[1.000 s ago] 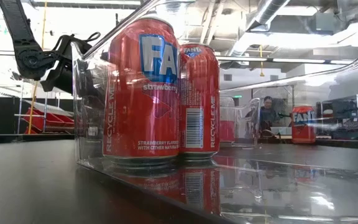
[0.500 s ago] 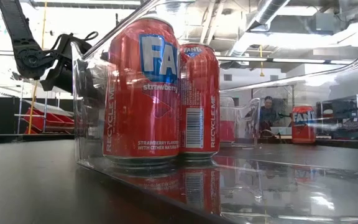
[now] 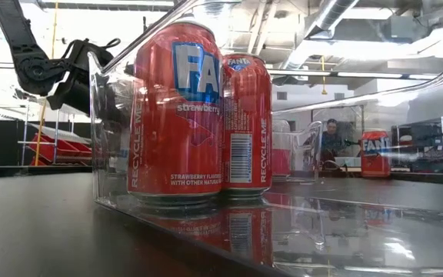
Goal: Sort soda cans
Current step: Put the black soda can in the top left transparent bin, then put the bottom orange soda can in the bottom transparent bin
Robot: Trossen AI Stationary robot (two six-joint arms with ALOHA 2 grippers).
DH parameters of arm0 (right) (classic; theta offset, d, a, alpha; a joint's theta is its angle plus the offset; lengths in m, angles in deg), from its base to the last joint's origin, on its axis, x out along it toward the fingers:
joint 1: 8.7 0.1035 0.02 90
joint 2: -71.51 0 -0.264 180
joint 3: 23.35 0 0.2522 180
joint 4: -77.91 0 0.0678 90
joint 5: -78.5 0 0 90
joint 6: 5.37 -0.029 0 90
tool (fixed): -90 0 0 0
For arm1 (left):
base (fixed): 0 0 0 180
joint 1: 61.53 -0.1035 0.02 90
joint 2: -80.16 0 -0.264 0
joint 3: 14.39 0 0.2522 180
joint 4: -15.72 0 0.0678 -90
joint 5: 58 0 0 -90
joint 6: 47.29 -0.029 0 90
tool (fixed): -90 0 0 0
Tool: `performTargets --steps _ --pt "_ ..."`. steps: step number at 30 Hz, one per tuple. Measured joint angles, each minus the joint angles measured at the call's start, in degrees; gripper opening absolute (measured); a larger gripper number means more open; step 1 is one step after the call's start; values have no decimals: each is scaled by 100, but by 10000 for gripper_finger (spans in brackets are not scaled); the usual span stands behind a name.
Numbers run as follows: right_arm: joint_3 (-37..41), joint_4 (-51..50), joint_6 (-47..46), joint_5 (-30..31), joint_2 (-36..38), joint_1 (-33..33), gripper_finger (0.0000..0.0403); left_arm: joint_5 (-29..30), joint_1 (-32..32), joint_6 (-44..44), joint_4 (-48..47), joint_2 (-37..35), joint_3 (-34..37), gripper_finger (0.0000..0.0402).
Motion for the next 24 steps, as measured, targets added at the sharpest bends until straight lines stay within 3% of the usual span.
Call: performTargets --steps 24 --pt "0 -36 11 0 0 -1 377 17 4 -159 91 -1340 -11 281"
